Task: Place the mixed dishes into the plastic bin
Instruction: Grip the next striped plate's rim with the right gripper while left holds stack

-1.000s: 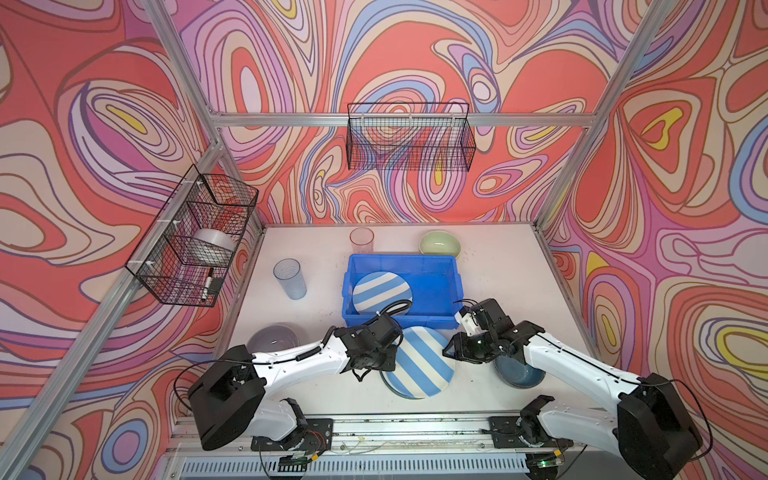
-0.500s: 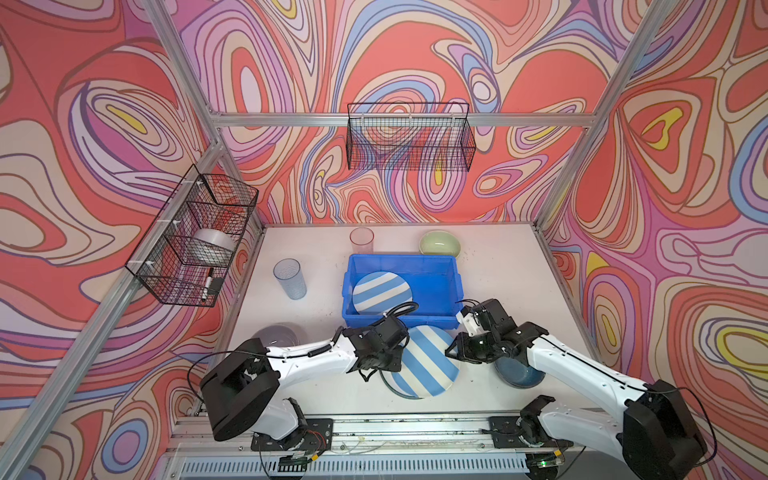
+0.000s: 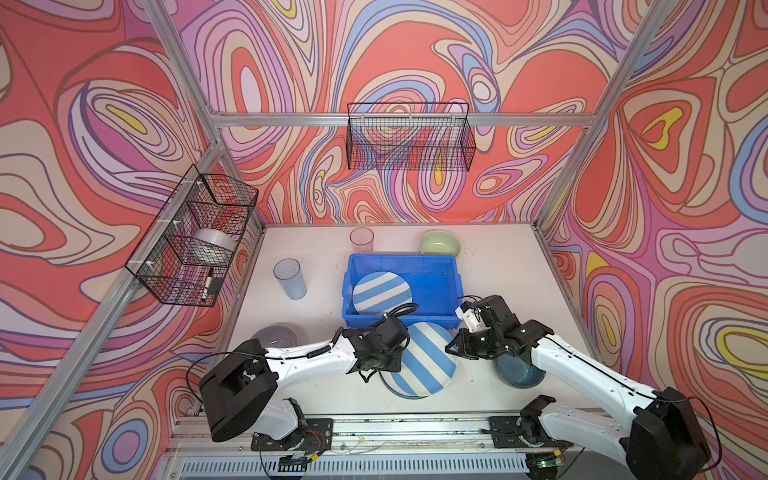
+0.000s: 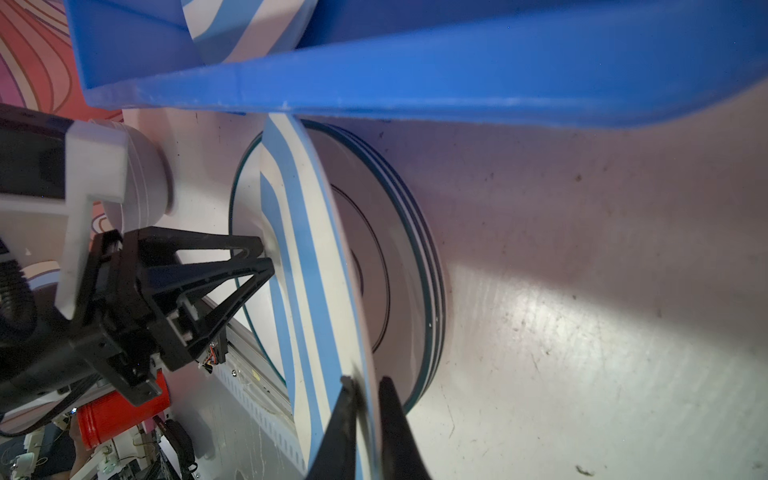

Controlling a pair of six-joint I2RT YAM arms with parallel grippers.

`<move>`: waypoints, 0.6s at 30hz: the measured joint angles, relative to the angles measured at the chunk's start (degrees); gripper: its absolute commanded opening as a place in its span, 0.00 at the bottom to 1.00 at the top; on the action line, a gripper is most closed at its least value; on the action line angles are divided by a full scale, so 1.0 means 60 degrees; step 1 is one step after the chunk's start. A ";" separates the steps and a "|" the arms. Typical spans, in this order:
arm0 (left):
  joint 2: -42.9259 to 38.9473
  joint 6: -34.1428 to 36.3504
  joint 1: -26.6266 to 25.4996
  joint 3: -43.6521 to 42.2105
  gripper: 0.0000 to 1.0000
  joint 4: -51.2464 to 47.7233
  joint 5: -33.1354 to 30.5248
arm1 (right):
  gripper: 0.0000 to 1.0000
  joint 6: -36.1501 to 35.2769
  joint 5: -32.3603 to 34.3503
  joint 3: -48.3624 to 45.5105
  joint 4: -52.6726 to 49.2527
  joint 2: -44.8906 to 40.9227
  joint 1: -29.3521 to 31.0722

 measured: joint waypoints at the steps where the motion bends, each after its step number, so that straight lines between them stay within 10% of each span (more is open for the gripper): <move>1: -0.0127 -0.0007 0.0000 0.0000 0.37 -0.0069 -0.0044 | 0.03 0.0000 -0.0018 0.0007 -0.0007 -0.0011 0.0000; 18: -0.2477 -0.0102 -0.0004 0.0488 0.55 -0.2197 -0.1399 | 0.00 -0.0160 -0.0601 0.0481 -0.0685 -0.0091 0.0004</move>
